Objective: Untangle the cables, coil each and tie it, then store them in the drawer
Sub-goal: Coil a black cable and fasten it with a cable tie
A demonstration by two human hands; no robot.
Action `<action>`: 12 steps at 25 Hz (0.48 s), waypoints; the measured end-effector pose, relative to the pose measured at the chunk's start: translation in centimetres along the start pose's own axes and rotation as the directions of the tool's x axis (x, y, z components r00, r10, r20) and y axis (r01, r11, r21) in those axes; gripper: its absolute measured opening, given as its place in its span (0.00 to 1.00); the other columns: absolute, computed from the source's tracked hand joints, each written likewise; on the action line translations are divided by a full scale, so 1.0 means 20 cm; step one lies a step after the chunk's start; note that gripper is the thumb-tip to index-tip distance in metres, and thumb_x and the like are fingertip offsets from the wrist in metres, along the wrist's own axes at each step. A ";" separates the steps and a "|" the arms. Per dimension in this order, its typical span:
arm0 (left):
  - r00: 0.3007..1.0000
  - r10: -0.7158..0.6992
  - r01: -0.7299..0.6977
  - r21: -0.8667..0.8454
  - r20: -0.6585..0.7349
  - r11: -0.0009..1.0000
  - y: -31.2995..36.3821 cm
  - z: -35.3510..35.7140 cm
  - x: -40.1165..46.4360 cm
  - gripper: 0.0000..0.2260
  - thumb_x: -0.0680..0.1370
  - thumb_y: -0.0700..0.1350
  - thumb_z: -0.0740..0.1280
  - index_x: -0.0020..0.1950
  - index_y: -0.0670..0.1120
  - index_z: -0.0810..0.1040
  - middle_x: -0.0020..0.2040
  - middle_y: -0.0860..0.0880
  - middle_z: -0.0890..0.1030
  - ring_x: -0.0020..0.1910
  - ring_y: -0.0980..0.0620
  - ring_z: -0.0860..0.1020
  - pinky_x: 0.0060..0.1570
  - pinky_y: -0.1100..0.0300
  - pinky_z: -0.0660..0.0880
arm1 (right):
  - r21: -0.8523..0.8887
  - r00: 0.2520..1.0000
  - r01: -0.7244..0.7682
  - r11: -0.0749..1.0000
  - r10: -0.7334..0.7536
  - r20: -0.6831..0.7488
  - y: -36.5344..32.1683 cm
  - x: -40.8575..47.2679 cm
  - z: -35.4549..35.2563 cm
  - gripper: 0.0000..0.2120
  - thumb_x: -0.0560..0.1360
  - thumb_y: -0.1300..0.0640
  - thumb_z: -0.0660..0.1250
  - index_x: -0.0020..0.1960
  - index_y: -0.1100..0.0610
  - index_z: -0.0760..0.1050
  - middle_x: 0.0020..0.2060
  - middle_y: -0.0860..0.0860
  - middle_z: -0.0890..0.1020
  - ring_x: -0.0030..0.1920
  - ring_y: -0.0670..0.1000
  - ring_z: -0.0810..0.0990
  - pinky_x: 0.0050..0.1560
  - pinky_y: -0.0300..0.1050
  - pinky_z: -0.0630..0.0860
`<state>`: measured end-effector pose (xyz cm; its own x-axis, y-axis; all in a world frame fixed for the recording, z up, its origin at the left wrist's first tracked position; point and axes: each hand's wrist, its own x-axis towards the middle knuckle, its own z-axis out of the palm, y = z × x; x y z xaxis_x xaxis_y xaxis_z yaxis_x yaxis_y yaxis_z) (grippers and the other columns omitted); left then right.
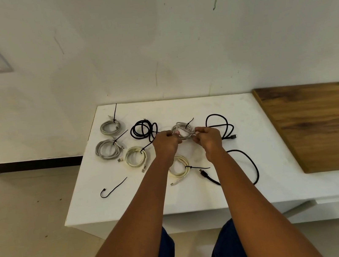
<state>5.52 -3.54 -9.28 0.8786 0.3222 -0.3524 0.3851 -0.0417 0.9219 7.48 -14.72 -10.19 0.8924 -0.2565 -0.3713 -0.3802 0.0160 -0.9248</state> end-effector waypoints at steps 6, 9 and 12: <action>0.972 0.233 -0.222 0.247 -0.015 0.943 -0.01 -0.03 -0.04 0.13 0.77 0.38 0.65 0.61 0.38 0.74 0.55 0.42 0.80 0.53 0.46 0.79 0.53 0.57 0.72 | -0.240 0.988 0.156 0.958 -0.148 0.051 -0.04 -0.05 -0.09 0.12 0.76 0.66 0.63 0.58 0.64 0.77 0.52 0.59 0.81 0.49 0.53 0.78 0.60 0.48 0.75; 0.886 0.429 -0.459 0.457 0.175 0.762 -0.03 -0.04 -0.12 0.09 0.75 0.40 0.67 0.55 0.41 0.79 0.50 0.46 0.82 0.49 0.50 0.78 0.49 0.63 0.71 | -0.390 0.961 0.250 0.886 -0.177 0.215 -0.09 -0.13 -0.16 0.07 0.74 0.64 0.66 0.51 0.63 0.80 0.46 0.59 0.82 0.43 0.52 0.79 0.50 0.48 0.77; 0.818 0.295 -0.542 0.491 0.493 0.683 -0.06 -0.03 -0.23 0.13 0.71 0.41 0.74 0.54 0.42 0.79 0.49 0.46 0.82 0.45 0.52 0.78 0.49 0.59 0.74 | -0.672 0.950 0.275 0.688 -0.087 0.299 -0.09 -0.21 -0.25 0.06 0.71 0.67 0.68 0.47 0.65 0.81 0.44 0.62 0.83 0.37 0.51 0.78 0.39 0.42 0.75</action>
<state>0.92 -4.43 -8.73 0.9720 -0.2148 -0.0953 -0.0747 -0.6669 0.7414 3.19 -18.51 -6.58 0.9539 0.0443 -0.2969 -0.1794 -0.7089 -0.6821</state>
